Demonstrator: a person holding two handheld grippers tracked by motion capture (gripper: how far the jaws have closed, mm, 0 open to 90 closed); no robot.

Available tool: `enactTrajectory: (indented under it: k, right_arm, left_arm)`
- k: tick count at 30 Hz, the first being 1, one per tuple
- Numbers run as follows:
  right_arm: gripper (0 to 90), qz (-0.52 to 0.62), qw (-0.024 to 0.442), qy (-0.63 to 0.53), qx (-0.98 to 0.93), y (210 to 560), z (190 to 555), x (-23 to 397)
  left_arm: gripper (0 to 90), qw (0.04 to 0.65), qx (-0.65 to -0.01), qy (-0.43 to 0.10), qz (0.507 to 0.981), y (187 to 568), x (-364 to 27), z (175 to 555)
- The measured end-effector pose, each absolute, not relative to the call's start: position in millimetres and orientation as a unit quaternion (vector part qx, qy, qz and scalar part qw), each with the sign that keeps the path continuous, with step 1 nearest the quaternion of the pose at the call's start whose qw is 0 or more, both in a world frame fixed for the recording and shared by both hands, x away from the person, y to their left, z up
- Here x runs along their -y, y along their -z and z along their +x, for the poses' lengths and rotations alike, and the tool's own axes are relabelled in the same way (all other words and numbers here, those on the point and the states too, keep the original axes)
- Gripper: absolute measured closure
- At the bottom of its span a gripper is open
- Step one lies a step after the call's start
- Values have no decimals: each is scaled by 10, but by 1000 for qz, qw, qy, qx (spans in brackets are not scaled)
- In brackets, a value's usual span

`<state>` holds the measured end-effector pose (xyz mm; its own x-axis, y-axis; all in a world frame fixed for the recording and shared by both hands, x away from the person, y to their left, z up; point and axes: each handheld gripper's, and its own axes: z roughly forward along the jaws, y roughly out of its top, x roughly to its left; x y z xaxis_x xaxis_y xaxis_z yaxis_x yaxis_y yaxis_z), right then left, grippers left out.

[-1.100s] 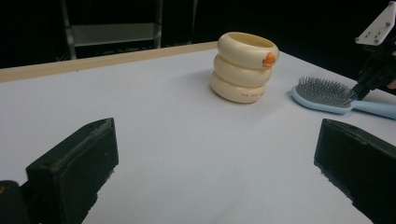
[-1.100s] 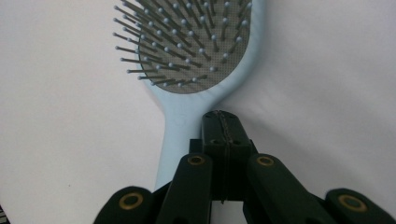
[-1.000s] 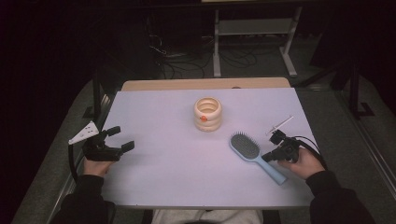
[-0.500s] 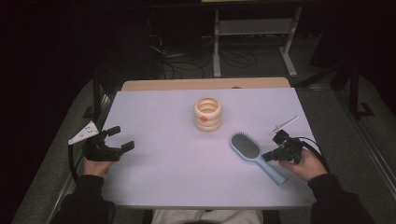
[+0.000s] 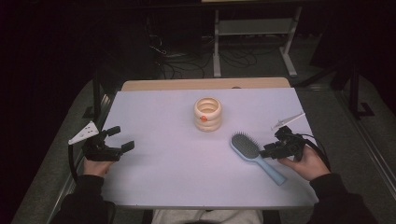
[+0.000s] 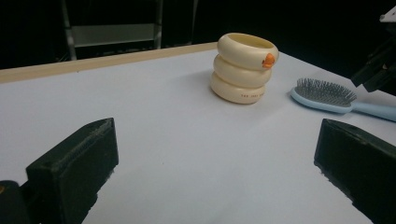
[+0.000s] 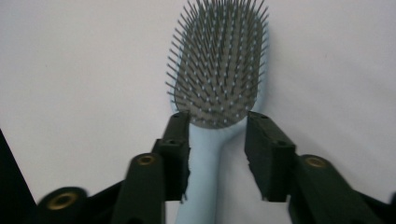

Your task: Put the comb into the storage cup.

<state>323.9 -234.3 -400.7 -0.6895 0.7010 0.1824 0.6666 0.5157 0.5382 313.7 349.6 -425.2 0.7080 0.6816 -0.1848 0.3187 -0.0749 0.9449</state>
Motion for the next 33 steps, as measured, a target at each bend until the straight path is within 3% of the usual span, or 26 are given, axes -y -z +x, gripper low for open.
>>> enactTrajectory:
  k: [13,15,18,33]
  right_arm:
    - [144,409,58,-311,-856,3846,3280,2336]
    - [118,405,56,-311,-858,3815,3289,2327]
    - [0,397,59,-311,-862,3764,3304,2303]
    - [0,384,67,-307,-868,3629,3449,2156]
  left_arm:
    - [0,584,-348,-155,717,4251,-3493,3141]
    - [0,584,-348,-156,717,4250,-3494,3142]
    - [0,584,-347,-156,717,4250,-3494,3142]
    - [0,583,-348,-157,717,4246,-3492,3143]
